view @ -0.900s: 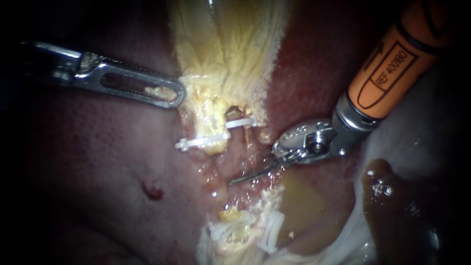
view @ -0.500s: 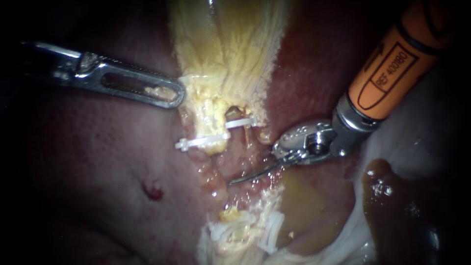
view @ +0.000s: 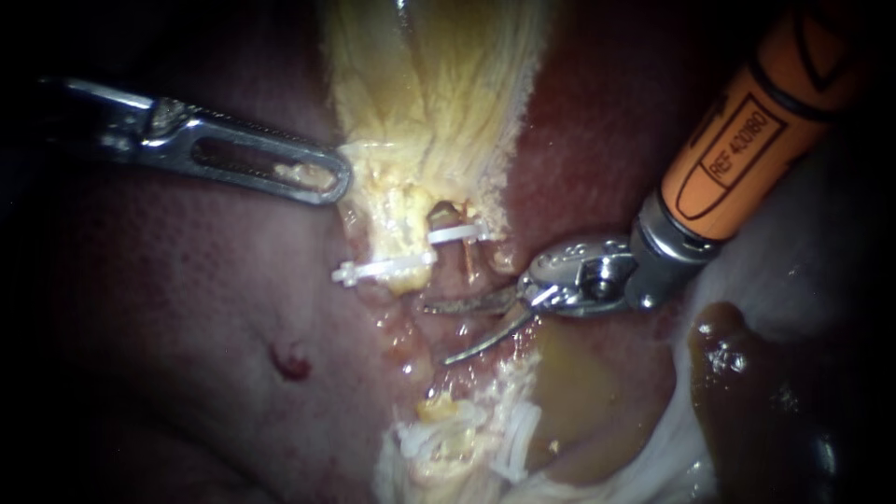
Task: Go back from the cut right tube
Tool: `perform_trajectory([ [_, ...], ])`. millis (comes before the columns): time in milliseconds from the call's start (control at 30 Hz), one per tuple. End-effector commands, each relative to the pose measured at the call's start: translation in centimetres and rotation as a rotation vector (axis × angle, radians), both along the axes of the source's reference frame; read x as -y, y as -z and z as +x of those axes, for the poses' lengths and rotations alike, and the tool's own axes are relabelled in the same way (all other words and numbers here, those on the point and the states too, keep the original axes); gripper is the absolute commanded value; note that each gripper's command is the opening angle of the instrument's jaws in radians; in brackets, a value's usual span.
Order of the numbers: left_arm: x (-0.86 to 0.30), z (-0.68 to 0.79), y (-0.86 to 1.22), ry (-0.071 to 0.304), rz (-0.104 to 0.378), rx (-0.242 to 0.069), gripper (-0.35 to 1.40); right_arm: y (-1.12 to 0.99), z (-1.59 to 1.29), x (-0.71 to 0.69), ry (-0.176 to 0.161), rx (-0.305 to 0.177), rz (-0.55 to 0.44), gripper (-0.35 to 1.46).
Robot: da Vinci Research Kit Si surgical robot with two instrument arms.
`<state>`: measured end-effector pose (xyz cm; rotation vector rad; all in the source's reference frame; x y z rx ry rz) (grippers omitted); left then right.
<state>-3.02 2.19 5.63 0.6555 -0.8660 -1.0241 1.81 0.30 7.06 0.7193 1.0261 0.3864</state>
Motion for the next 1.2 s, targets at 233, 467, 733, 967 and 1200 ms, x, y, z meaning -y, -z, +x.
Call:
perform_trajectory([
  [233,-0.01,0.03,-0.01,-0.002,0.001,0.002,-0.35,0.31,-0.42,-0.07,-0.033,0.104,-0.277,1.45],
  [467,-0.02,0.02,-0.02,-0.002,0.001,0.002,-0.35,0.64,-0.70,-0.27,-0.030,0.213,-0.397,1.45],
  [733,-0.02,0.02,-0.02,-0.002,0.001,0.002,-0.35,0.67,-0.74,-0.29,-0.018,0.225,-0.391,1.45],
  [967,0.00,-0.03,-0.11,0.000,-0.004,-0.001,-0.35,0.67,-0.76,-0.29,-0.017,0.224,-0.391,1.45],
  [1200,0.09,-0.25,-0.29,-0.012,-0.001,0.007,-0.35,0.67,-0.80,-0.29,-0.016,0.224,-0.391,1.45],
])
